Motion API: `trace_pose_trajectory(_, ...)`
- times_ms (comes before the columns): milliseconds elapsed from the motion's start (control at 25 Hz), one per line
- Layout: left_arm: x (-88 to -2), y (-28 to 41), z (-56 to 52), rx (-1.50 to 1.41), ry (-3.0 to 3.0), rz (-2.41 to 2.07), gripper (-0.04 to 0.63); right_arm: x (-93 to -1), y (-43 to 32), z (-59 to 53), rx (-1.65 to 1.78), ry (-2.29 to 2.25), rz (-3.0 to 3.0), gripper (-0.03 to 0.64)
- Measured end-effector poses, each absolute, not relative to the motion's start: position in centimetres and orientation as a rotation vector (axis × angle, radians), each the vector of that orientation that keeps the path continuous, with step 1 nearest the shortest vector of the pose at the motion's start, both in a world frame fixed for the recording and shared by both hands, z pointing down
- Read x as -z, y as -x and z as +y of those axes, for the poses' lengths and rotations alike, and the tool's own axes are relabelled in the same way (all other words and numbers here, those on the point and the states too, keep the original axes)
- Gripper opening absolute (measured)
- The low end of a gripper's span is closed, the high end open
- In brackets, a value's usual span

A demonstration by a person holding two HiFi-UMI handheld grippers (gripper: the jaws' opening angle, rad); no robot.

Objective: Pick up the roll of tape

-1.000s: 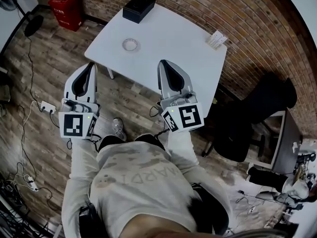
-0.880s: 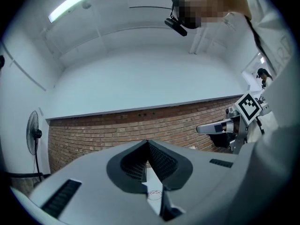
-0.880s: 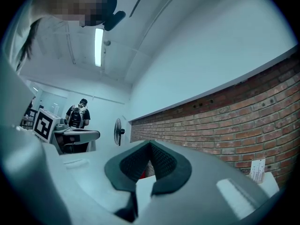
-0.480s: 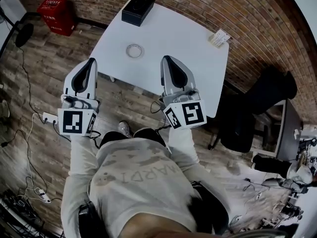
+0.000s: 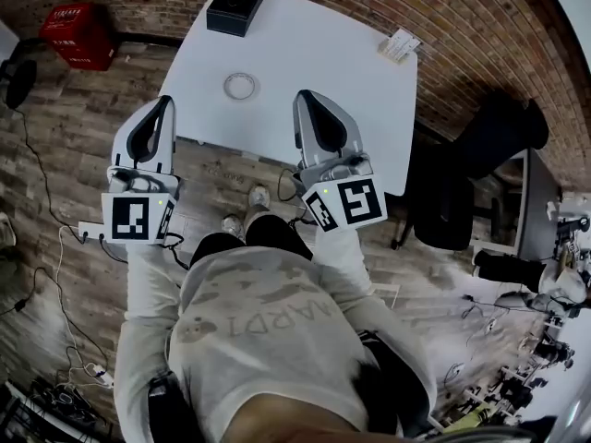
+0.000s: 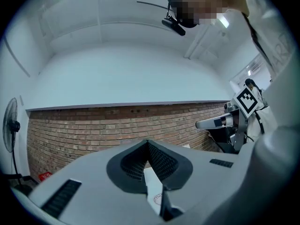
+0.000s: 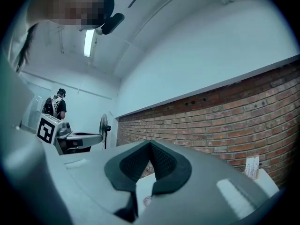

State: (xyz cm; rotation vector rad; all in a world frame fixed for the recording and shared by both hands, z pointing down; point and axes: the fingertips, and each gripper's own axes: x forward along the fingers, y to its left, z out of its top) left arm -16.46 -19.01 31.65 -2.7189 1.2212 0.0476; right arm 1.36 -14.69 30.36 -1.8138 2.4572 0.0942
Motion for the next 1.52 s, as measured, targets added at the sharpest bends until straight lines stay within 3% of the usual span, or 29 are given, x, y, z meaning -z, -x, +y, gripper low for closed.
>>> trace_pose_trajectory(520,-35.0,12.2,-25.2,0.083,2.781,1.134,0.003,-31.8,-4.3,-20.4,-0.055,1.84,2.472,0.011)
trace_pose_trajectory(1160,-48.1,4.4,-30.7,0.626,2.895,0.758,0.005,-36.7,-7.6,-28.3,0.121,1.841,2.504,0.011)
trace_pose_trajectory(1280,-51.4,3.0,-30.6,0.77,2.911,0.628,0.091,-37.6,-8.3,-29.4,0.149,1.845,2.511,0.011)
trace_pose_trajectory(1520,-56.5,1.3,-30.3,0.97,2.904,0.441,0.123,-39.0,-9.1,-30.8,0.192,1.862,2.517,0.011)
